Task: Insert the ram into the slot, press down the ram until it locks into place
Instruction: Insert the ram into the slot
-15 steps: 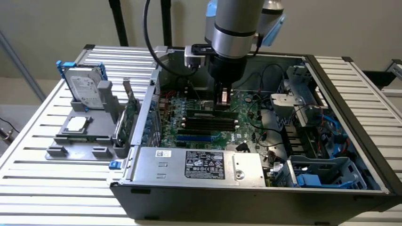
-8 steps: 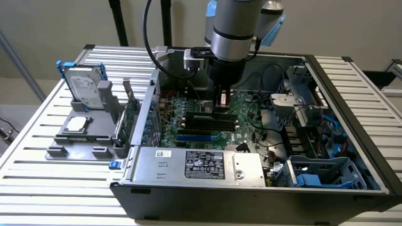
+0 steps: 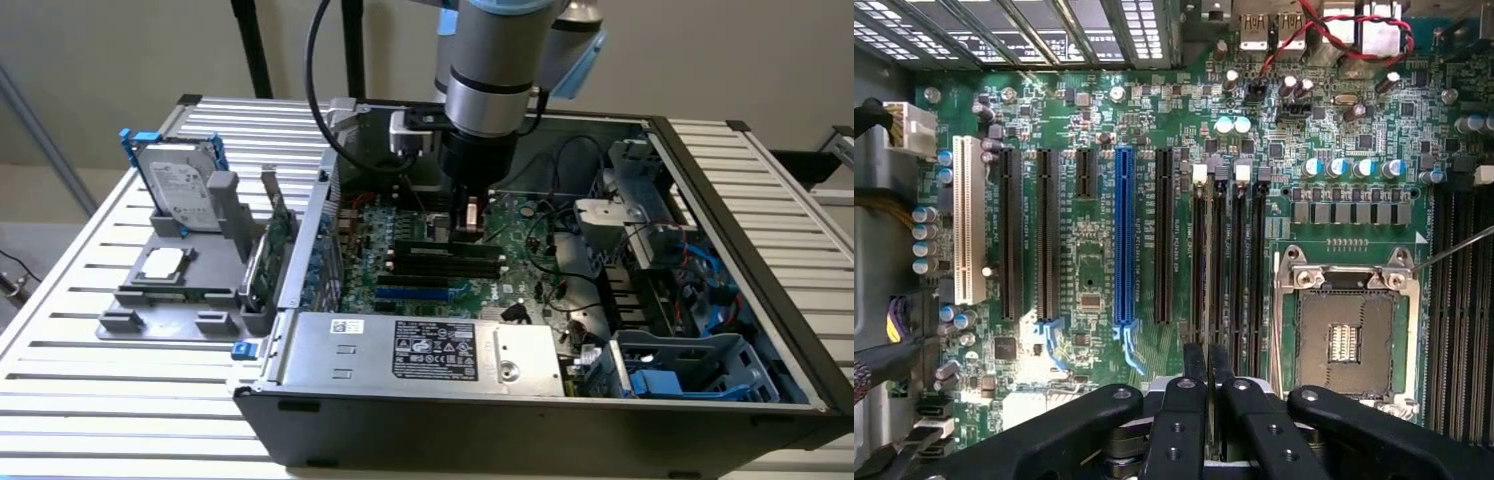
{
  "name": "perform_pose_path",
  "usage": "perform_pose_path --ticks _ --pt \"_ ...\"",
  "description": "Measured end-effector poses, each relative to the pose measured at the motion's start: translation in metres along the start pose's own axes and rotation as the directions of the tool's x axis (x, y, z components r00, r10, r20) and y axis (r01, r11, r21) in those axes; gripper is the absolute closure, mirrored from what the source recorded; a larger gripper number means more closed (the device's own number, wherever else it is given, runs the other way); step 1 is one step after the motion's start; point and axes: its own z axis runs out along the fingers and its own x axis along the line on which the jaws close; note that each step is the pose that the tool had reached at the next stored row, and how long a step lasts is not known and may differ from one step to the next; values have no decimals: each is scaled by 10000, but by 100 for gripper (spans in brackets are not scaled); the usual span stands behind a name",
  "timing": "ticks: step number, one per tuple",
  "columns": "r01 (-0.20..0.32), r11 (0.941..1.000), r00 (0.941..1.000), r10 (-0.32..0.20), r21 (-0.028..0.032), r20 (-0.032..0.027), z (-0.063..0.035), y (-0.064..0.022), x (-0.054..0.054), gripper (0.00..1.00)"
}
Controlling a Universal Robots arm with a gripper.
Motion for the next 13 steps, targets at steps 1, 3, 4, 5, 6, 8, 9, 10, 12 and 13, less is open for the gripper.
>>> perform_pose_path --ticks 1,3,4,5,6,8,9,10,12,13 --pt "3 10000 10000 -3 1 -9 8 -1 -4 87" --pt "8 10000 10000 -8 1 -31 17 -1 -7 87" --pt "10 10000 10000 -10 0 -41 19 -1 -7 87" --pt "14 10000 10000 -14 0 -48 20 -1 -7 87" --pt "20 10000 10000 -20 1 -53 20 -1 -7 87" --pt "36 10000 10000 -36 6 -58 22 -1 -7 87" --pt "43 10000 10000 -43 8 -61 23 -1 -7 87" --pt "48 10000 10000 -48 10 -62 24 -1 -7 87" --pt "51 10000 10000 -51 11 -62 26 -1 -7 87" --pt "51 10000 10000 -51 11 -64 27 -1 -8 87"
